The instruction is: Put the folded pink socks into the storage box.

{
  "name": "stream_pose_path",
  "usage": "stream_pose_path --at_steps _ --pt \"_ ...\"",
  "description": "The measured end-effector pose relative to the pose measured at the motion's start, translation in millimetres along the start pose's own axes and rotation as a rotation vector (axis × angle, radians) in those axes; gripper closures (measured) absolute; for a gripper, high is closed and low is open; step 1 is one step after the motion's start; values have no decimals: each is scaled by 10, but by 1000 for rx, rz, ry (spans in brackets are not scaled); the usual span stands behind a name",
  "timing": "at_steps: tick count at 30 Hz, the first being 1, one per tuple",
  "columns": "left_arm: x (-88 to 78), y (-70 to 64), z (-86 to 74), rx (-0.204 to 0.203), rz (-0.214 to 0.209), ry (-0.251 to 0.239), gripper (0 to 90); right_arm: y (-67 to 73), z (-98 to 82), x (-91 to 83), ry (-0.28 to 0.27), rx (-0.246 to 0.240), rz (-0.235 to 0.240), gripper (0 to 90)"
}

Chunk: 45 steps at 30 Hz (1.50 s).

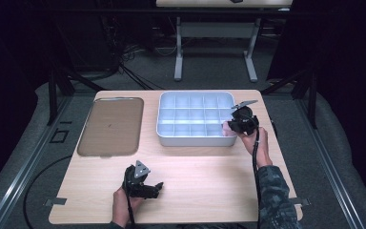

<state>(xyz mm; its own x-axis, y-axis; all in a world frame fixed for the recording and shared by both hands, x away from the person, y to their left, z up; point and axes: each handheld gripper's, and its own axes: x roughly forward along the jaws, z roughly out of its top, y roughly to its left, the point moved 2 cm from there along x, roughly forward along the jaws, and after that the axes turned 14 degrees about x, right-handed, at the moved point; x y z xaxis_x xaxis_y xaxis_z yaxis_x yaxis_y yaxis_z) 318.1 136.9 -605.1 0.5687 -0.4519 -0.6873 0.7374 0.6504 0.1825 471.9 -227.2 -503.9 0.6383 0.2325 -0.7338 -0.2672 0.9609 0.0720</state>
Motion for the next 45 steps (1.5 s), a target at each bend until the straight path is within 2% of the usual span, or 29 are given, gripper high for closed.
stream_pose_path --at_steps 4,5,6,9,12,13,14,15,17,18,19,21,23,24,26,29,30,31,32,33,35,36,38,40,41,45 --pt "0 -1 0 -1 1 0 70 -16 -22 -39 16 -20 0 752" --pt "0 -1 0 -1 1 0 70 -30 -21 -74 11 -28 -2 696" --pt "0 0 0 -1 1 0 70 -30 -21 -74 11 -28 -2 696" --pt "0 2 0 2 1 0 70 -57 -13 -198 -35 2 35 620" --pt "1 -1 1 -2 2 0 70 -61 -34 -354 -63 23 74 499" --pt "0 3 1 4 1 1 70 -55 -56 -443 -68 35 93 378" --pt "0 3 1 4 1 1 69 -55 -56 -443 -68 35 93 378" --pt "1 1 1 0 1 0 69 -46 -69 -481 -72 47 96 316" --pt "0 3 1 3 1 1 69 -23 -117 -607 -70 63 114 209" --pt "1 1 1 0 2 0 69 -12 -146 -661 -81 61 121 186" --pt "0 2 1 2 1 1 69 20 -226 -771 -102 32 116 149" --pt "1 0 1 0 2 0 69 33 -262 -802 -102 26 121 143" --pt "0 3 1 4 2 1 69 58 -384 -885 -100 12 127 130" --pt "1 -2 1 -3 2 0 69 76 -512 -936 -116 10 122 80" --pt "0 3 1 4 2 1 69 83 -561 -946 -118 12 130 64" --pt "1 -1 1 -2 2 0 69 96 -826 -946 -103 -2 120 23" --pt "1 -2 2 -2 2 0 69 96 -826 -946 -103 -2 120 23" --pt "3 -4 2 -5 3 -1 69 80 -986 -910 -95 6 117 14" --pt "3 -4 2 -5 3 -1 69 80 -986 -910 -95 6 117 14" --pt "4 -6 3 -6 6 -2 68 42 -1133 -835 -83 28 120 0" --pt "4 -6 4 -5 6 -1 69 26 -1189 -798 -72 36 122 0" --pt "4 -7 4 -5 6 -1 69 -24 -1358 -710 -48 51 113 0" --pt "3 -7 4 -5 6 -1 69 -45 -1410 -686 -40 52 109 0" --pt "4 -7 5 -5 6 -1 69 -90 -1578 -619 -31 79 117 0" --pt "7 -8 4 -6 10 -4 69 -113 -1676 -584 -12 77 106 0" --pt "4 -5 6 -2 6 0 69 -132 -1801 -549 -9 67 80 0"
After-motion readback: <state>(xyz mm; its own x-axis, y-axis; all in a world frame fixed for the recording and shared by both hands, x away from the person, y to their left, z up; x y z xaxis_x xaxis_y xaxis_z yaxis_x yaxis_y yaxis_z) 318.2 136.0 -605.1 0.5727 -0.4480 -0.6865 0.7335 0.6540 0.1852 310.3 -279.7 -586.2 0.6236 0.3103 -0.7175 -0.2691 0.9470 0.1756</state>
